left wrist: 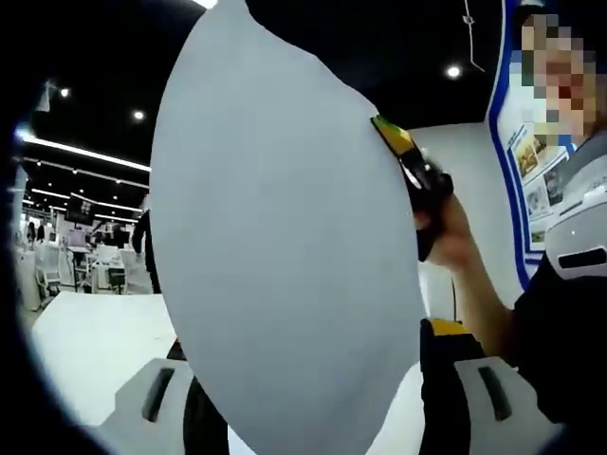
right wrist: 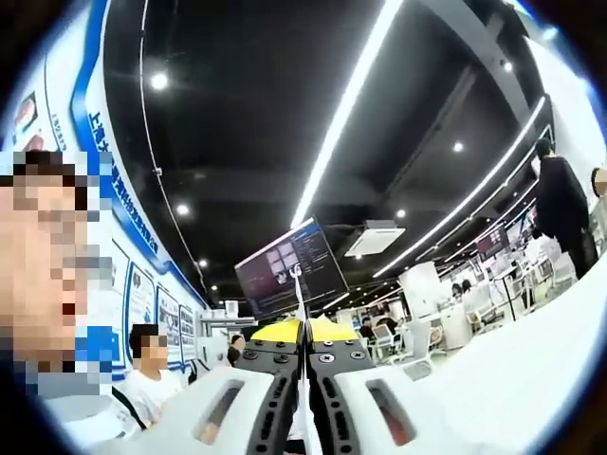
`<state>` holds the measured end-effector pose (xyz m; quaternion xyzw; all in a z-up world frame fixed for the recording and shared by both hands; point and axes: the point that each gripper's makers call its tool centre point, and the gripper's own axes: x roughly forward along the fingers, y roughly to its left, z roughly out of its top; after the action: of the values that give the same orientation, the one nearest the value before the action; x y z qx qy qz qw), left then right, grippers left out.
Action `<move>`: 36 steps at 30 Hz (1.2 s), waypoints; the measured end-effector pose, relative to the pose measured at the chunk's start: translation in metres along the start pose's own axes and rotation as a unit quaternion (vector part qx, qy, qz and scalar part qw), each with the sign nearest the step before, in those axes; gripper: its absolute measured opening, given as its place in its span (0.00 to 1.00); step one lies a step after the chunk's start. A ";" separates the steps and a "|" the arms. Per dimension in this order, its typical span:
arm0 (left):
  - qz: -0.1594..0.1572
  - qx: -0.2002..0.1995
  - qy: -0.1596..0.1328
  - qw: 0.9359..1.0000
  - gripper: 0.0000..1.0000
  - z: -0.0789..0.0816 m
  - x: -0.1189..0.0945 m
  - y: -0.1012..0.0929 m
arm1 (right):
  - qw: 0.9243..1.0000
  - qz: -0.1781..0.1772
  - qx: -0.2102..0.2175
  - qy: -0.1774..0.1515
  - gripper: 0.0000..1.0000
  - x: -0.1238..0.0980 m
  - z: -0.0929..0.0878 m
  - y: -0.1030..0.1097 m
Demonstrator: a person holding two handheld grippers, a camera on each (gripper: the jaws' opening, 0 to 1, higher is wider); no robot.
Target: Organize the stack of printing papers by aligning and flattening the scattered papers on the table
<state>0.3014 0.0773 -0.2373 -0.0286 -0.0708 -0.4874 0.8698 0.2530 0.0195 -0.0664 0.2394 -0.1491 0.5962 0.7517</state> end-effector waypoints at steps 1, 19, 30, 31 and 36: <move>-0.002 0.001 -0.001 1.000 0.83 0.000 0.001 -0.001 | 1.000 0.000 0.001 0.000 0.00 0.000 0.000 0.000; -0.034 0.002 -0.028 0.999 0.66 0.010 0.006 -0.015 | 1.000 -0.021 0.013 0.002 0.00 0.000 -0.004 -0.007; -0.047 0.001 -0.046 0.998 0.60 0.015 0.011 -0.020 | 0.999 -0.012 0.034 0.004 0.00 -0.001 -0.003 0.001; -0.048 0.000 -0.049 0.998 0.59 0.016 0.011 -0.021 | 0.999 -0.010 0.036 0.005 0.00 -0.001 -0.004 0.002; -0.051 -0.008 -0.064 0.997 0.55 0.022 0.013 -0.023 | 0.999 -0.005 0.046 0.007 0.00 -0.001 -0.005 0.006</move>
<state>0.2866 0.0575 -0.2143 -0.0632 -0.1240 -0.5289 0.8372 0.2469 0.0220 -0.0701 0.2704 -0.1152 0.6004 0.7437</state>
